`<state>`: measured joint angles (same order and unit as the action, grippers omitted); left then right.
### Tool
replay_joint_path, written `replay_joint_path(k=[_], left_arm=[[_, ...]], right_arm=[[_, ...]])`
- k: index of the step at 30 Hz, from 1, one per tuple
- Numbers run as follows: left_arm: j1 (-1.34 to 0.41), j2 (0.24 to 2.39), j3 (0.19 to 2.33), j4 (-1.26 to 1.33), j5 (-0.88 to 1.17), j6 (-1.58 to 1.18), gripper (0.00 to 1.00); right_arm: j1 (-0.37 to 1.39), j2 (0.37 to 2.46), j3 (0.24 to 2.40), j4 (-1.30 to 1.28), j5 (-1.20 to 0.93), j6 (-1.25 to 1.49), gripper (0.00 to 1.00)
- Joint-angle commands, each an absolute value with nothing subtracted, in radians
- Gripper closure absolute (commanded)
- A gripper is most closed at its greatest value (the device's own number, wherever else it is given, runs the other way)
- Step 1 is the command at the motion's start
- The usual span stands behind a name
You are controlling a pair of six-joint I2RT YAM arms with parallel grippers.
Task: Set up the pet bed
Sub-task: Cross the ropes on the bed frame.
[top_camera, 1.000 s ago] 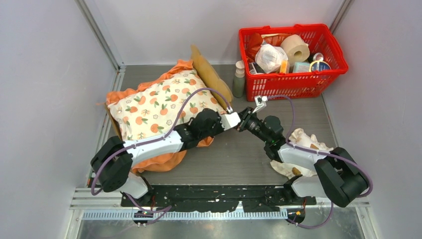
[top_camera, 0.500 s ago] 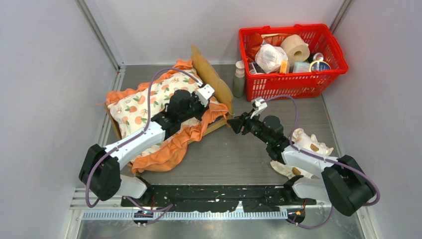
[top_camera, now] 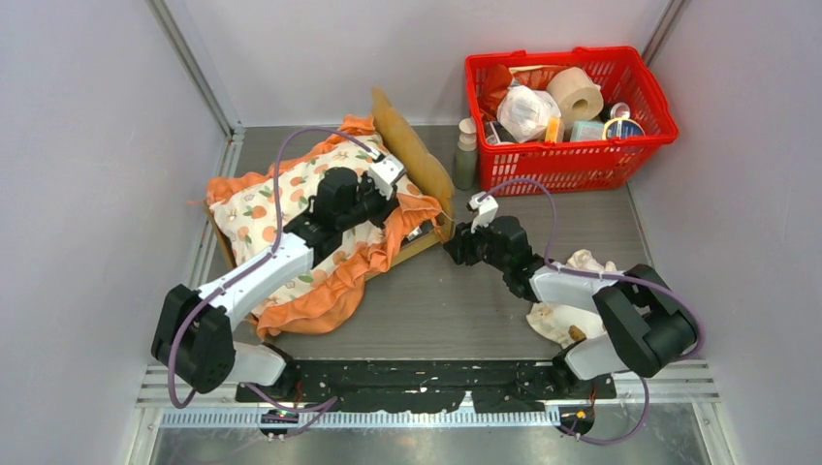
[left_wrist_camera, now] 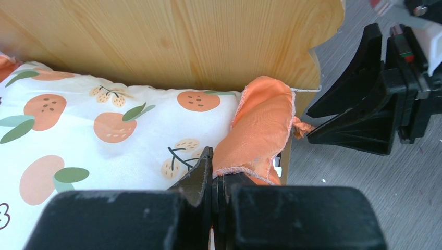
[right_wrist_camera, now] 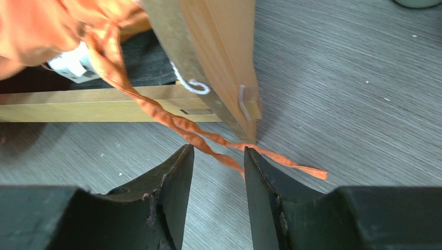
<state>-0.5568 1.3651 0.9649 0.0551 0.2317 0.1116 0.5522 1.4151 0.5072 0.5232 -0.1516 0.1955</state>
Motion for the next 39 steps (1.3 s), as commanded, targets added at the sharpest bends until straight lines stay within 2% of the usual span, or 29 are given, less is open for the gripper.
replay_joint_path(k=[1, 3, 6, 8, 11, 13, 19, 24, 28, 34, 39], left_arm=[[-0.547, 1.318, 1.007, 0.108, 0.250, 0.095, 1.00], [-0.543, 1.320, 1.006, 0.116, 0.253, 0.089, 1.00], [-0.543, 1.322, 1.006, 0.120, 0.255, 0.082, 1.00], [-0.541, 1.322, 1.005, 0.121, 0.254, 0.080, 1.00], [-0.540, 1.321, 1.003, 0.121, 0.247, 0.084, 1.00], [-0.538, 1.322, 1.002, 0.122, 0.244, 0.085, 1.00], [-0.531, 1.322, 1.003, 0.119, 0.237, 0.090, 1.00], [-0.531, 1.327, 0.997, 0.116, 0.219, 0.090, 1.00], [-0.531, 1.339, 0.988, 0.121, 0.218, 0.071, 1.00], [-0.529, 1.336, 0.980, 0.133, 0.216, 0.063, 1.00], [-0.524, 1.335, 0.976, 0.118, 0.205, 0.065, 1.00]], right_arm=[[0.549, 1.438, 0.540, 0.536, -0.084, 0.158, 0.54], [0.549, 1.462, 0.549, 0.537, -0.079, 0.155, 0.49], [0.549, 1.507, 0.568, 0.546, -0.111, 0.164, 0.48], [0.549, 1.514, 0.569, 0.551, -0.099, 0.181, 0.58], [0.552, 1.487, 0.538, 0.576, -0.044, 0.206, 0.87], [0.556, 1.452, 0.520, 0.595, -0.011, 0.204, 0.94], [0.560, 1.262, 0.529, 0.500, 0.104, 0.163, 0.95], [0.561, 1.144, 0.589, 0.475, 0.119, 0.044, 0.95], [0.561, 1.170, 0.725, 0.470, 0.121, -0.069, 0.95], [0.561, 1.318, 1.006, 0.445, 0.092, -0.240, 0.95], [0.560, 1.377, 1.117, 0.417, 0.044, -0.284, 0.95]])
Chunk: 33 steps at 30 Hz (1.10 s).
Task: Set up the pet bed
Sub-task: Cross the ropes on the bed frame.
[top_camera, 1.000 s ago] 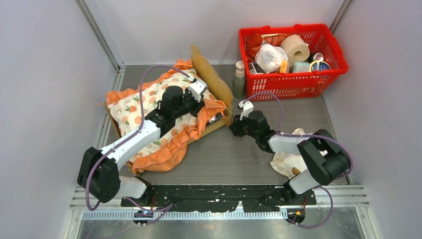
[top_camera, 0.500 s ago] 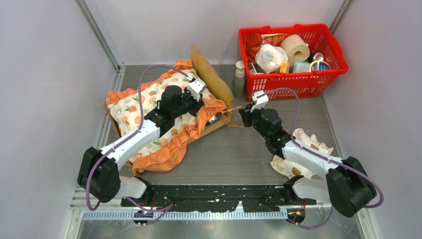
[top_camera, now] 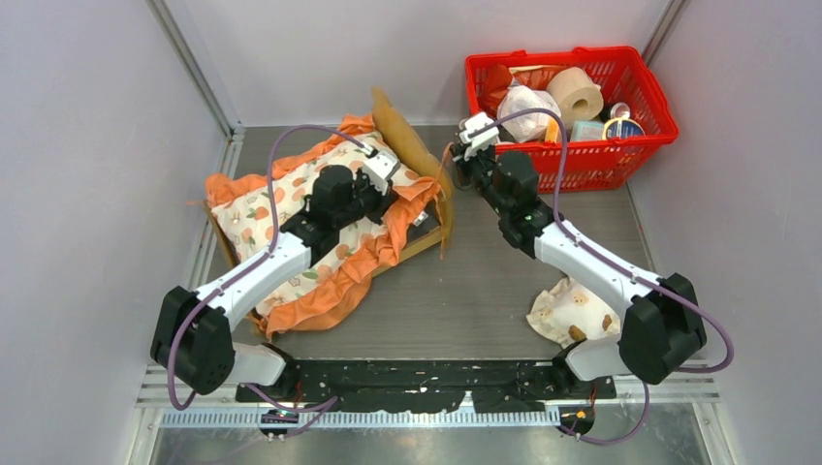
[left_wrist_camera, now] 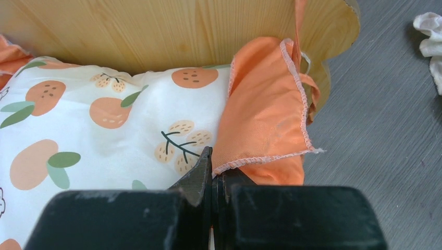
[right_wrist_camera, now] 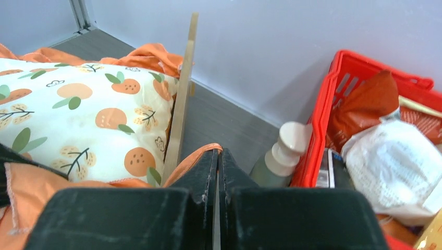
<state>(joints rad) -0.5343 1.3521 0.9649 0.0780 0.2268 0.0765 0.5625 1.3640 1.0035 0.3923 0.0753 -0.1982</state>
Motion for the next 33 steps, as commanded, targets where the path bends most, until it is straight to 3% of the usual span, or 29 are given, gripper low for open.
replay_joint_path(k=[1, 7, 12, 15, 19, 22, 28, 33], left_arm=[[-0.523, 1.337, 0.977, 0.115, 0.200, 0.067, 1.00], [-0.522, 1.347, 0.977, 0.095, 0.141, 0.094, 1.00], [-0.519, 1.345, 0.976, 0.086, 0.125, 0.103, 1.00], [-0.517, 1.345, 0.976, 0.083, 0.126, 0.100, 1.00], [-0.513, 1.344, 0.981, 0.075, 0.129, 0.098, 1.00], [-0.510, 1.345, 0.988, 0.069, 0.134, 0.091, 1.00], [-0.506, 1.346, 0.989, 0.079, 0.148, 0.078, 1.00], [-0.503, 1.350, 0.992, 0.077, 0.158, 0.073, 1.00]], right_arm=[[0.560, 1.396, 1.150, 0.390, 0.028, -0.283, 0.94], [0.560, 1.463, 1.182, 0.300, 0.026, -0.230, 0.92], [0.560, 1.533, 1.255, 0.244, 0.030, -0.259, 0.75], [0.558, 1.582, 1.354, 0.050, 0.052, -0.244, 0.68], [0.558, 1.521, 1.367, -0.089, 0.106, -0.152, 0.40], [0.558, 1.444, 1.360, -0.192, 0.127, -0.077, 0.31], [0.559, 1.243, 1.134, -0.164, 0.163, 0.043, 0.29], [0.558, 1.032, 0.683, 0.292, -0.016, 0.077, 0.33]])
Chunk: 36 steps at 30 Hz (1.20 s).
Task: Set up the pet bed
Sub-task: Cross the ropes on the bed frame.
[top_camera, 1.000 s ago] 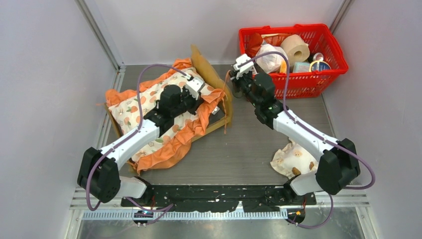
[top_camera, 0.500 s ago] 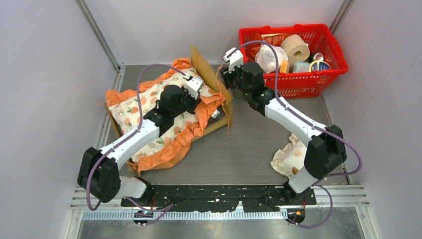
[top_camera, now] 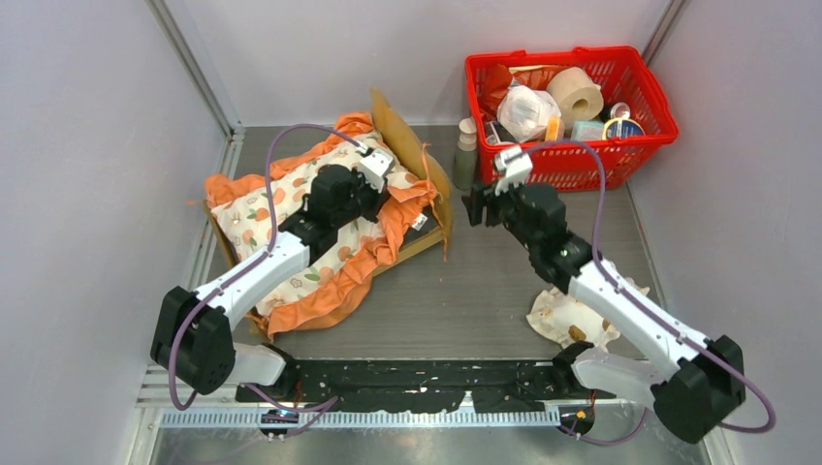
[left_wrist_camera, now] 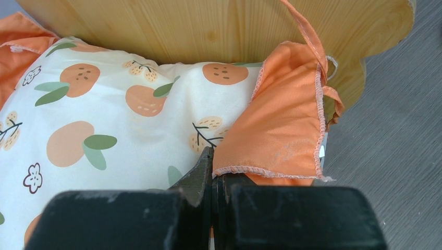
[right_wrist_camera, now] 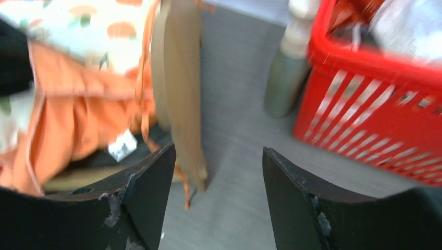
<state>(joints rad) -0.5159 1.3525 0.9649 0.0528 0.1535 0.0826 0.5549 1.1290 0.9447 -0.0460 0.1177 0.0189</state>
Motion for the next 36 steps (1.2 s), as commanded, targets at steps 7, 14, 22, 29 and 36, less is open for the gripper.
replay_joint_path(k=[7, 14, 22, 29, 36], left_arm=[[-0.502, 1.359, 1.000, 0.079, 0.167, 0.063, 1.00], [-0.499, 1.355, 1.001, 0.072, 0.170, 0.065, 1.00], [-0.499, 1.354, 1.005, 0.071, 0.180, 0.057, 1.00], [-0.498, 1.345, 1.004, 0.067, 0.187, 0.056, 1.00], [-0.496, 1.329, 1.002, 0.067, 0.180, 0.056, 1.00]], right_arm=[[0.582, 1.178, 0.416, 0.745, -0.122, 0.149, 0.44], [0.712, 1.255, 0.447, 0.820, -0.013, 0.054, 0.49], [0.762, 1.298, 0.608, 0.664, 0.130, 0.024, 0.49], [0.769, 1.349, 0.690, 0.526, 0.161, 0.022, 0.49], [0.769, 1.366, 0.724, 0.451, 0.167, 0.006, 0.52]])
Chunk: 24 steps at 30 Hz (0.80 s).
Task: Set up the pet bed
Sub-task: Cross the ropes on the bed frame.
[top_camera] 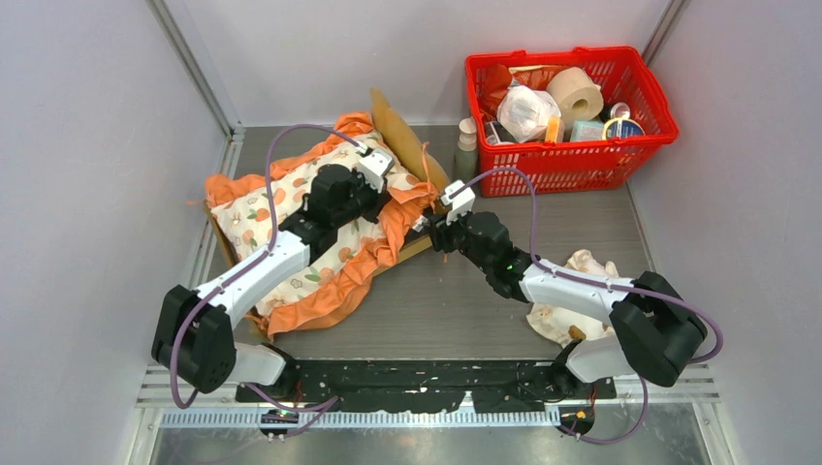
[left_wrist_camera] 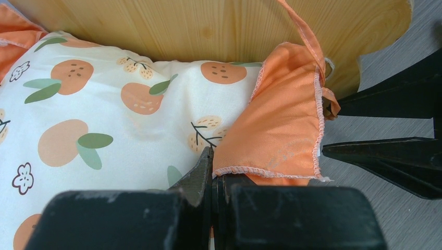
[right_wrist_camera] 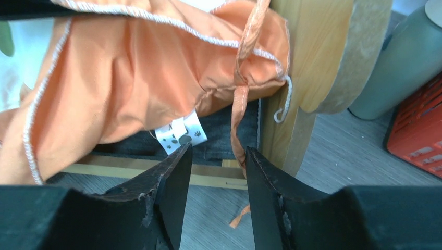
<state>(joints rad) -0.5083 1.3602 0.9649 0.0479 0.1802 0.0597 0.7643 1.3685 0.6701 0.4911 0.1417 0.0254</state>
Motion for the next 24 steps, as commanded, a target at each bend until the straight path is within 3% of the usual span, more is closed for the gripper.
replay_joint_path(k=[1, 7, 24], left_arm=[[-0.495, 1.327, 1.002, 0.068, 0.181, 0.055, 1.00], [-0.491, 1.329, 1.004, 0.073, 0.186, 0.052, 1.00], [-0.472, 1.325, 1.004, 0.076, 0.191, 0.046, 1.00]], right_arm=[[0.769, 1.365, 0.724, 0.448, 0.166, 0.005, 0.53], [0.769, 1.406, 0.727, 0.461, 0.177, -0.040, 0.57], [0.770, 1.462, 0.739, 0.436, 0.208, -0.061, 0.59]])
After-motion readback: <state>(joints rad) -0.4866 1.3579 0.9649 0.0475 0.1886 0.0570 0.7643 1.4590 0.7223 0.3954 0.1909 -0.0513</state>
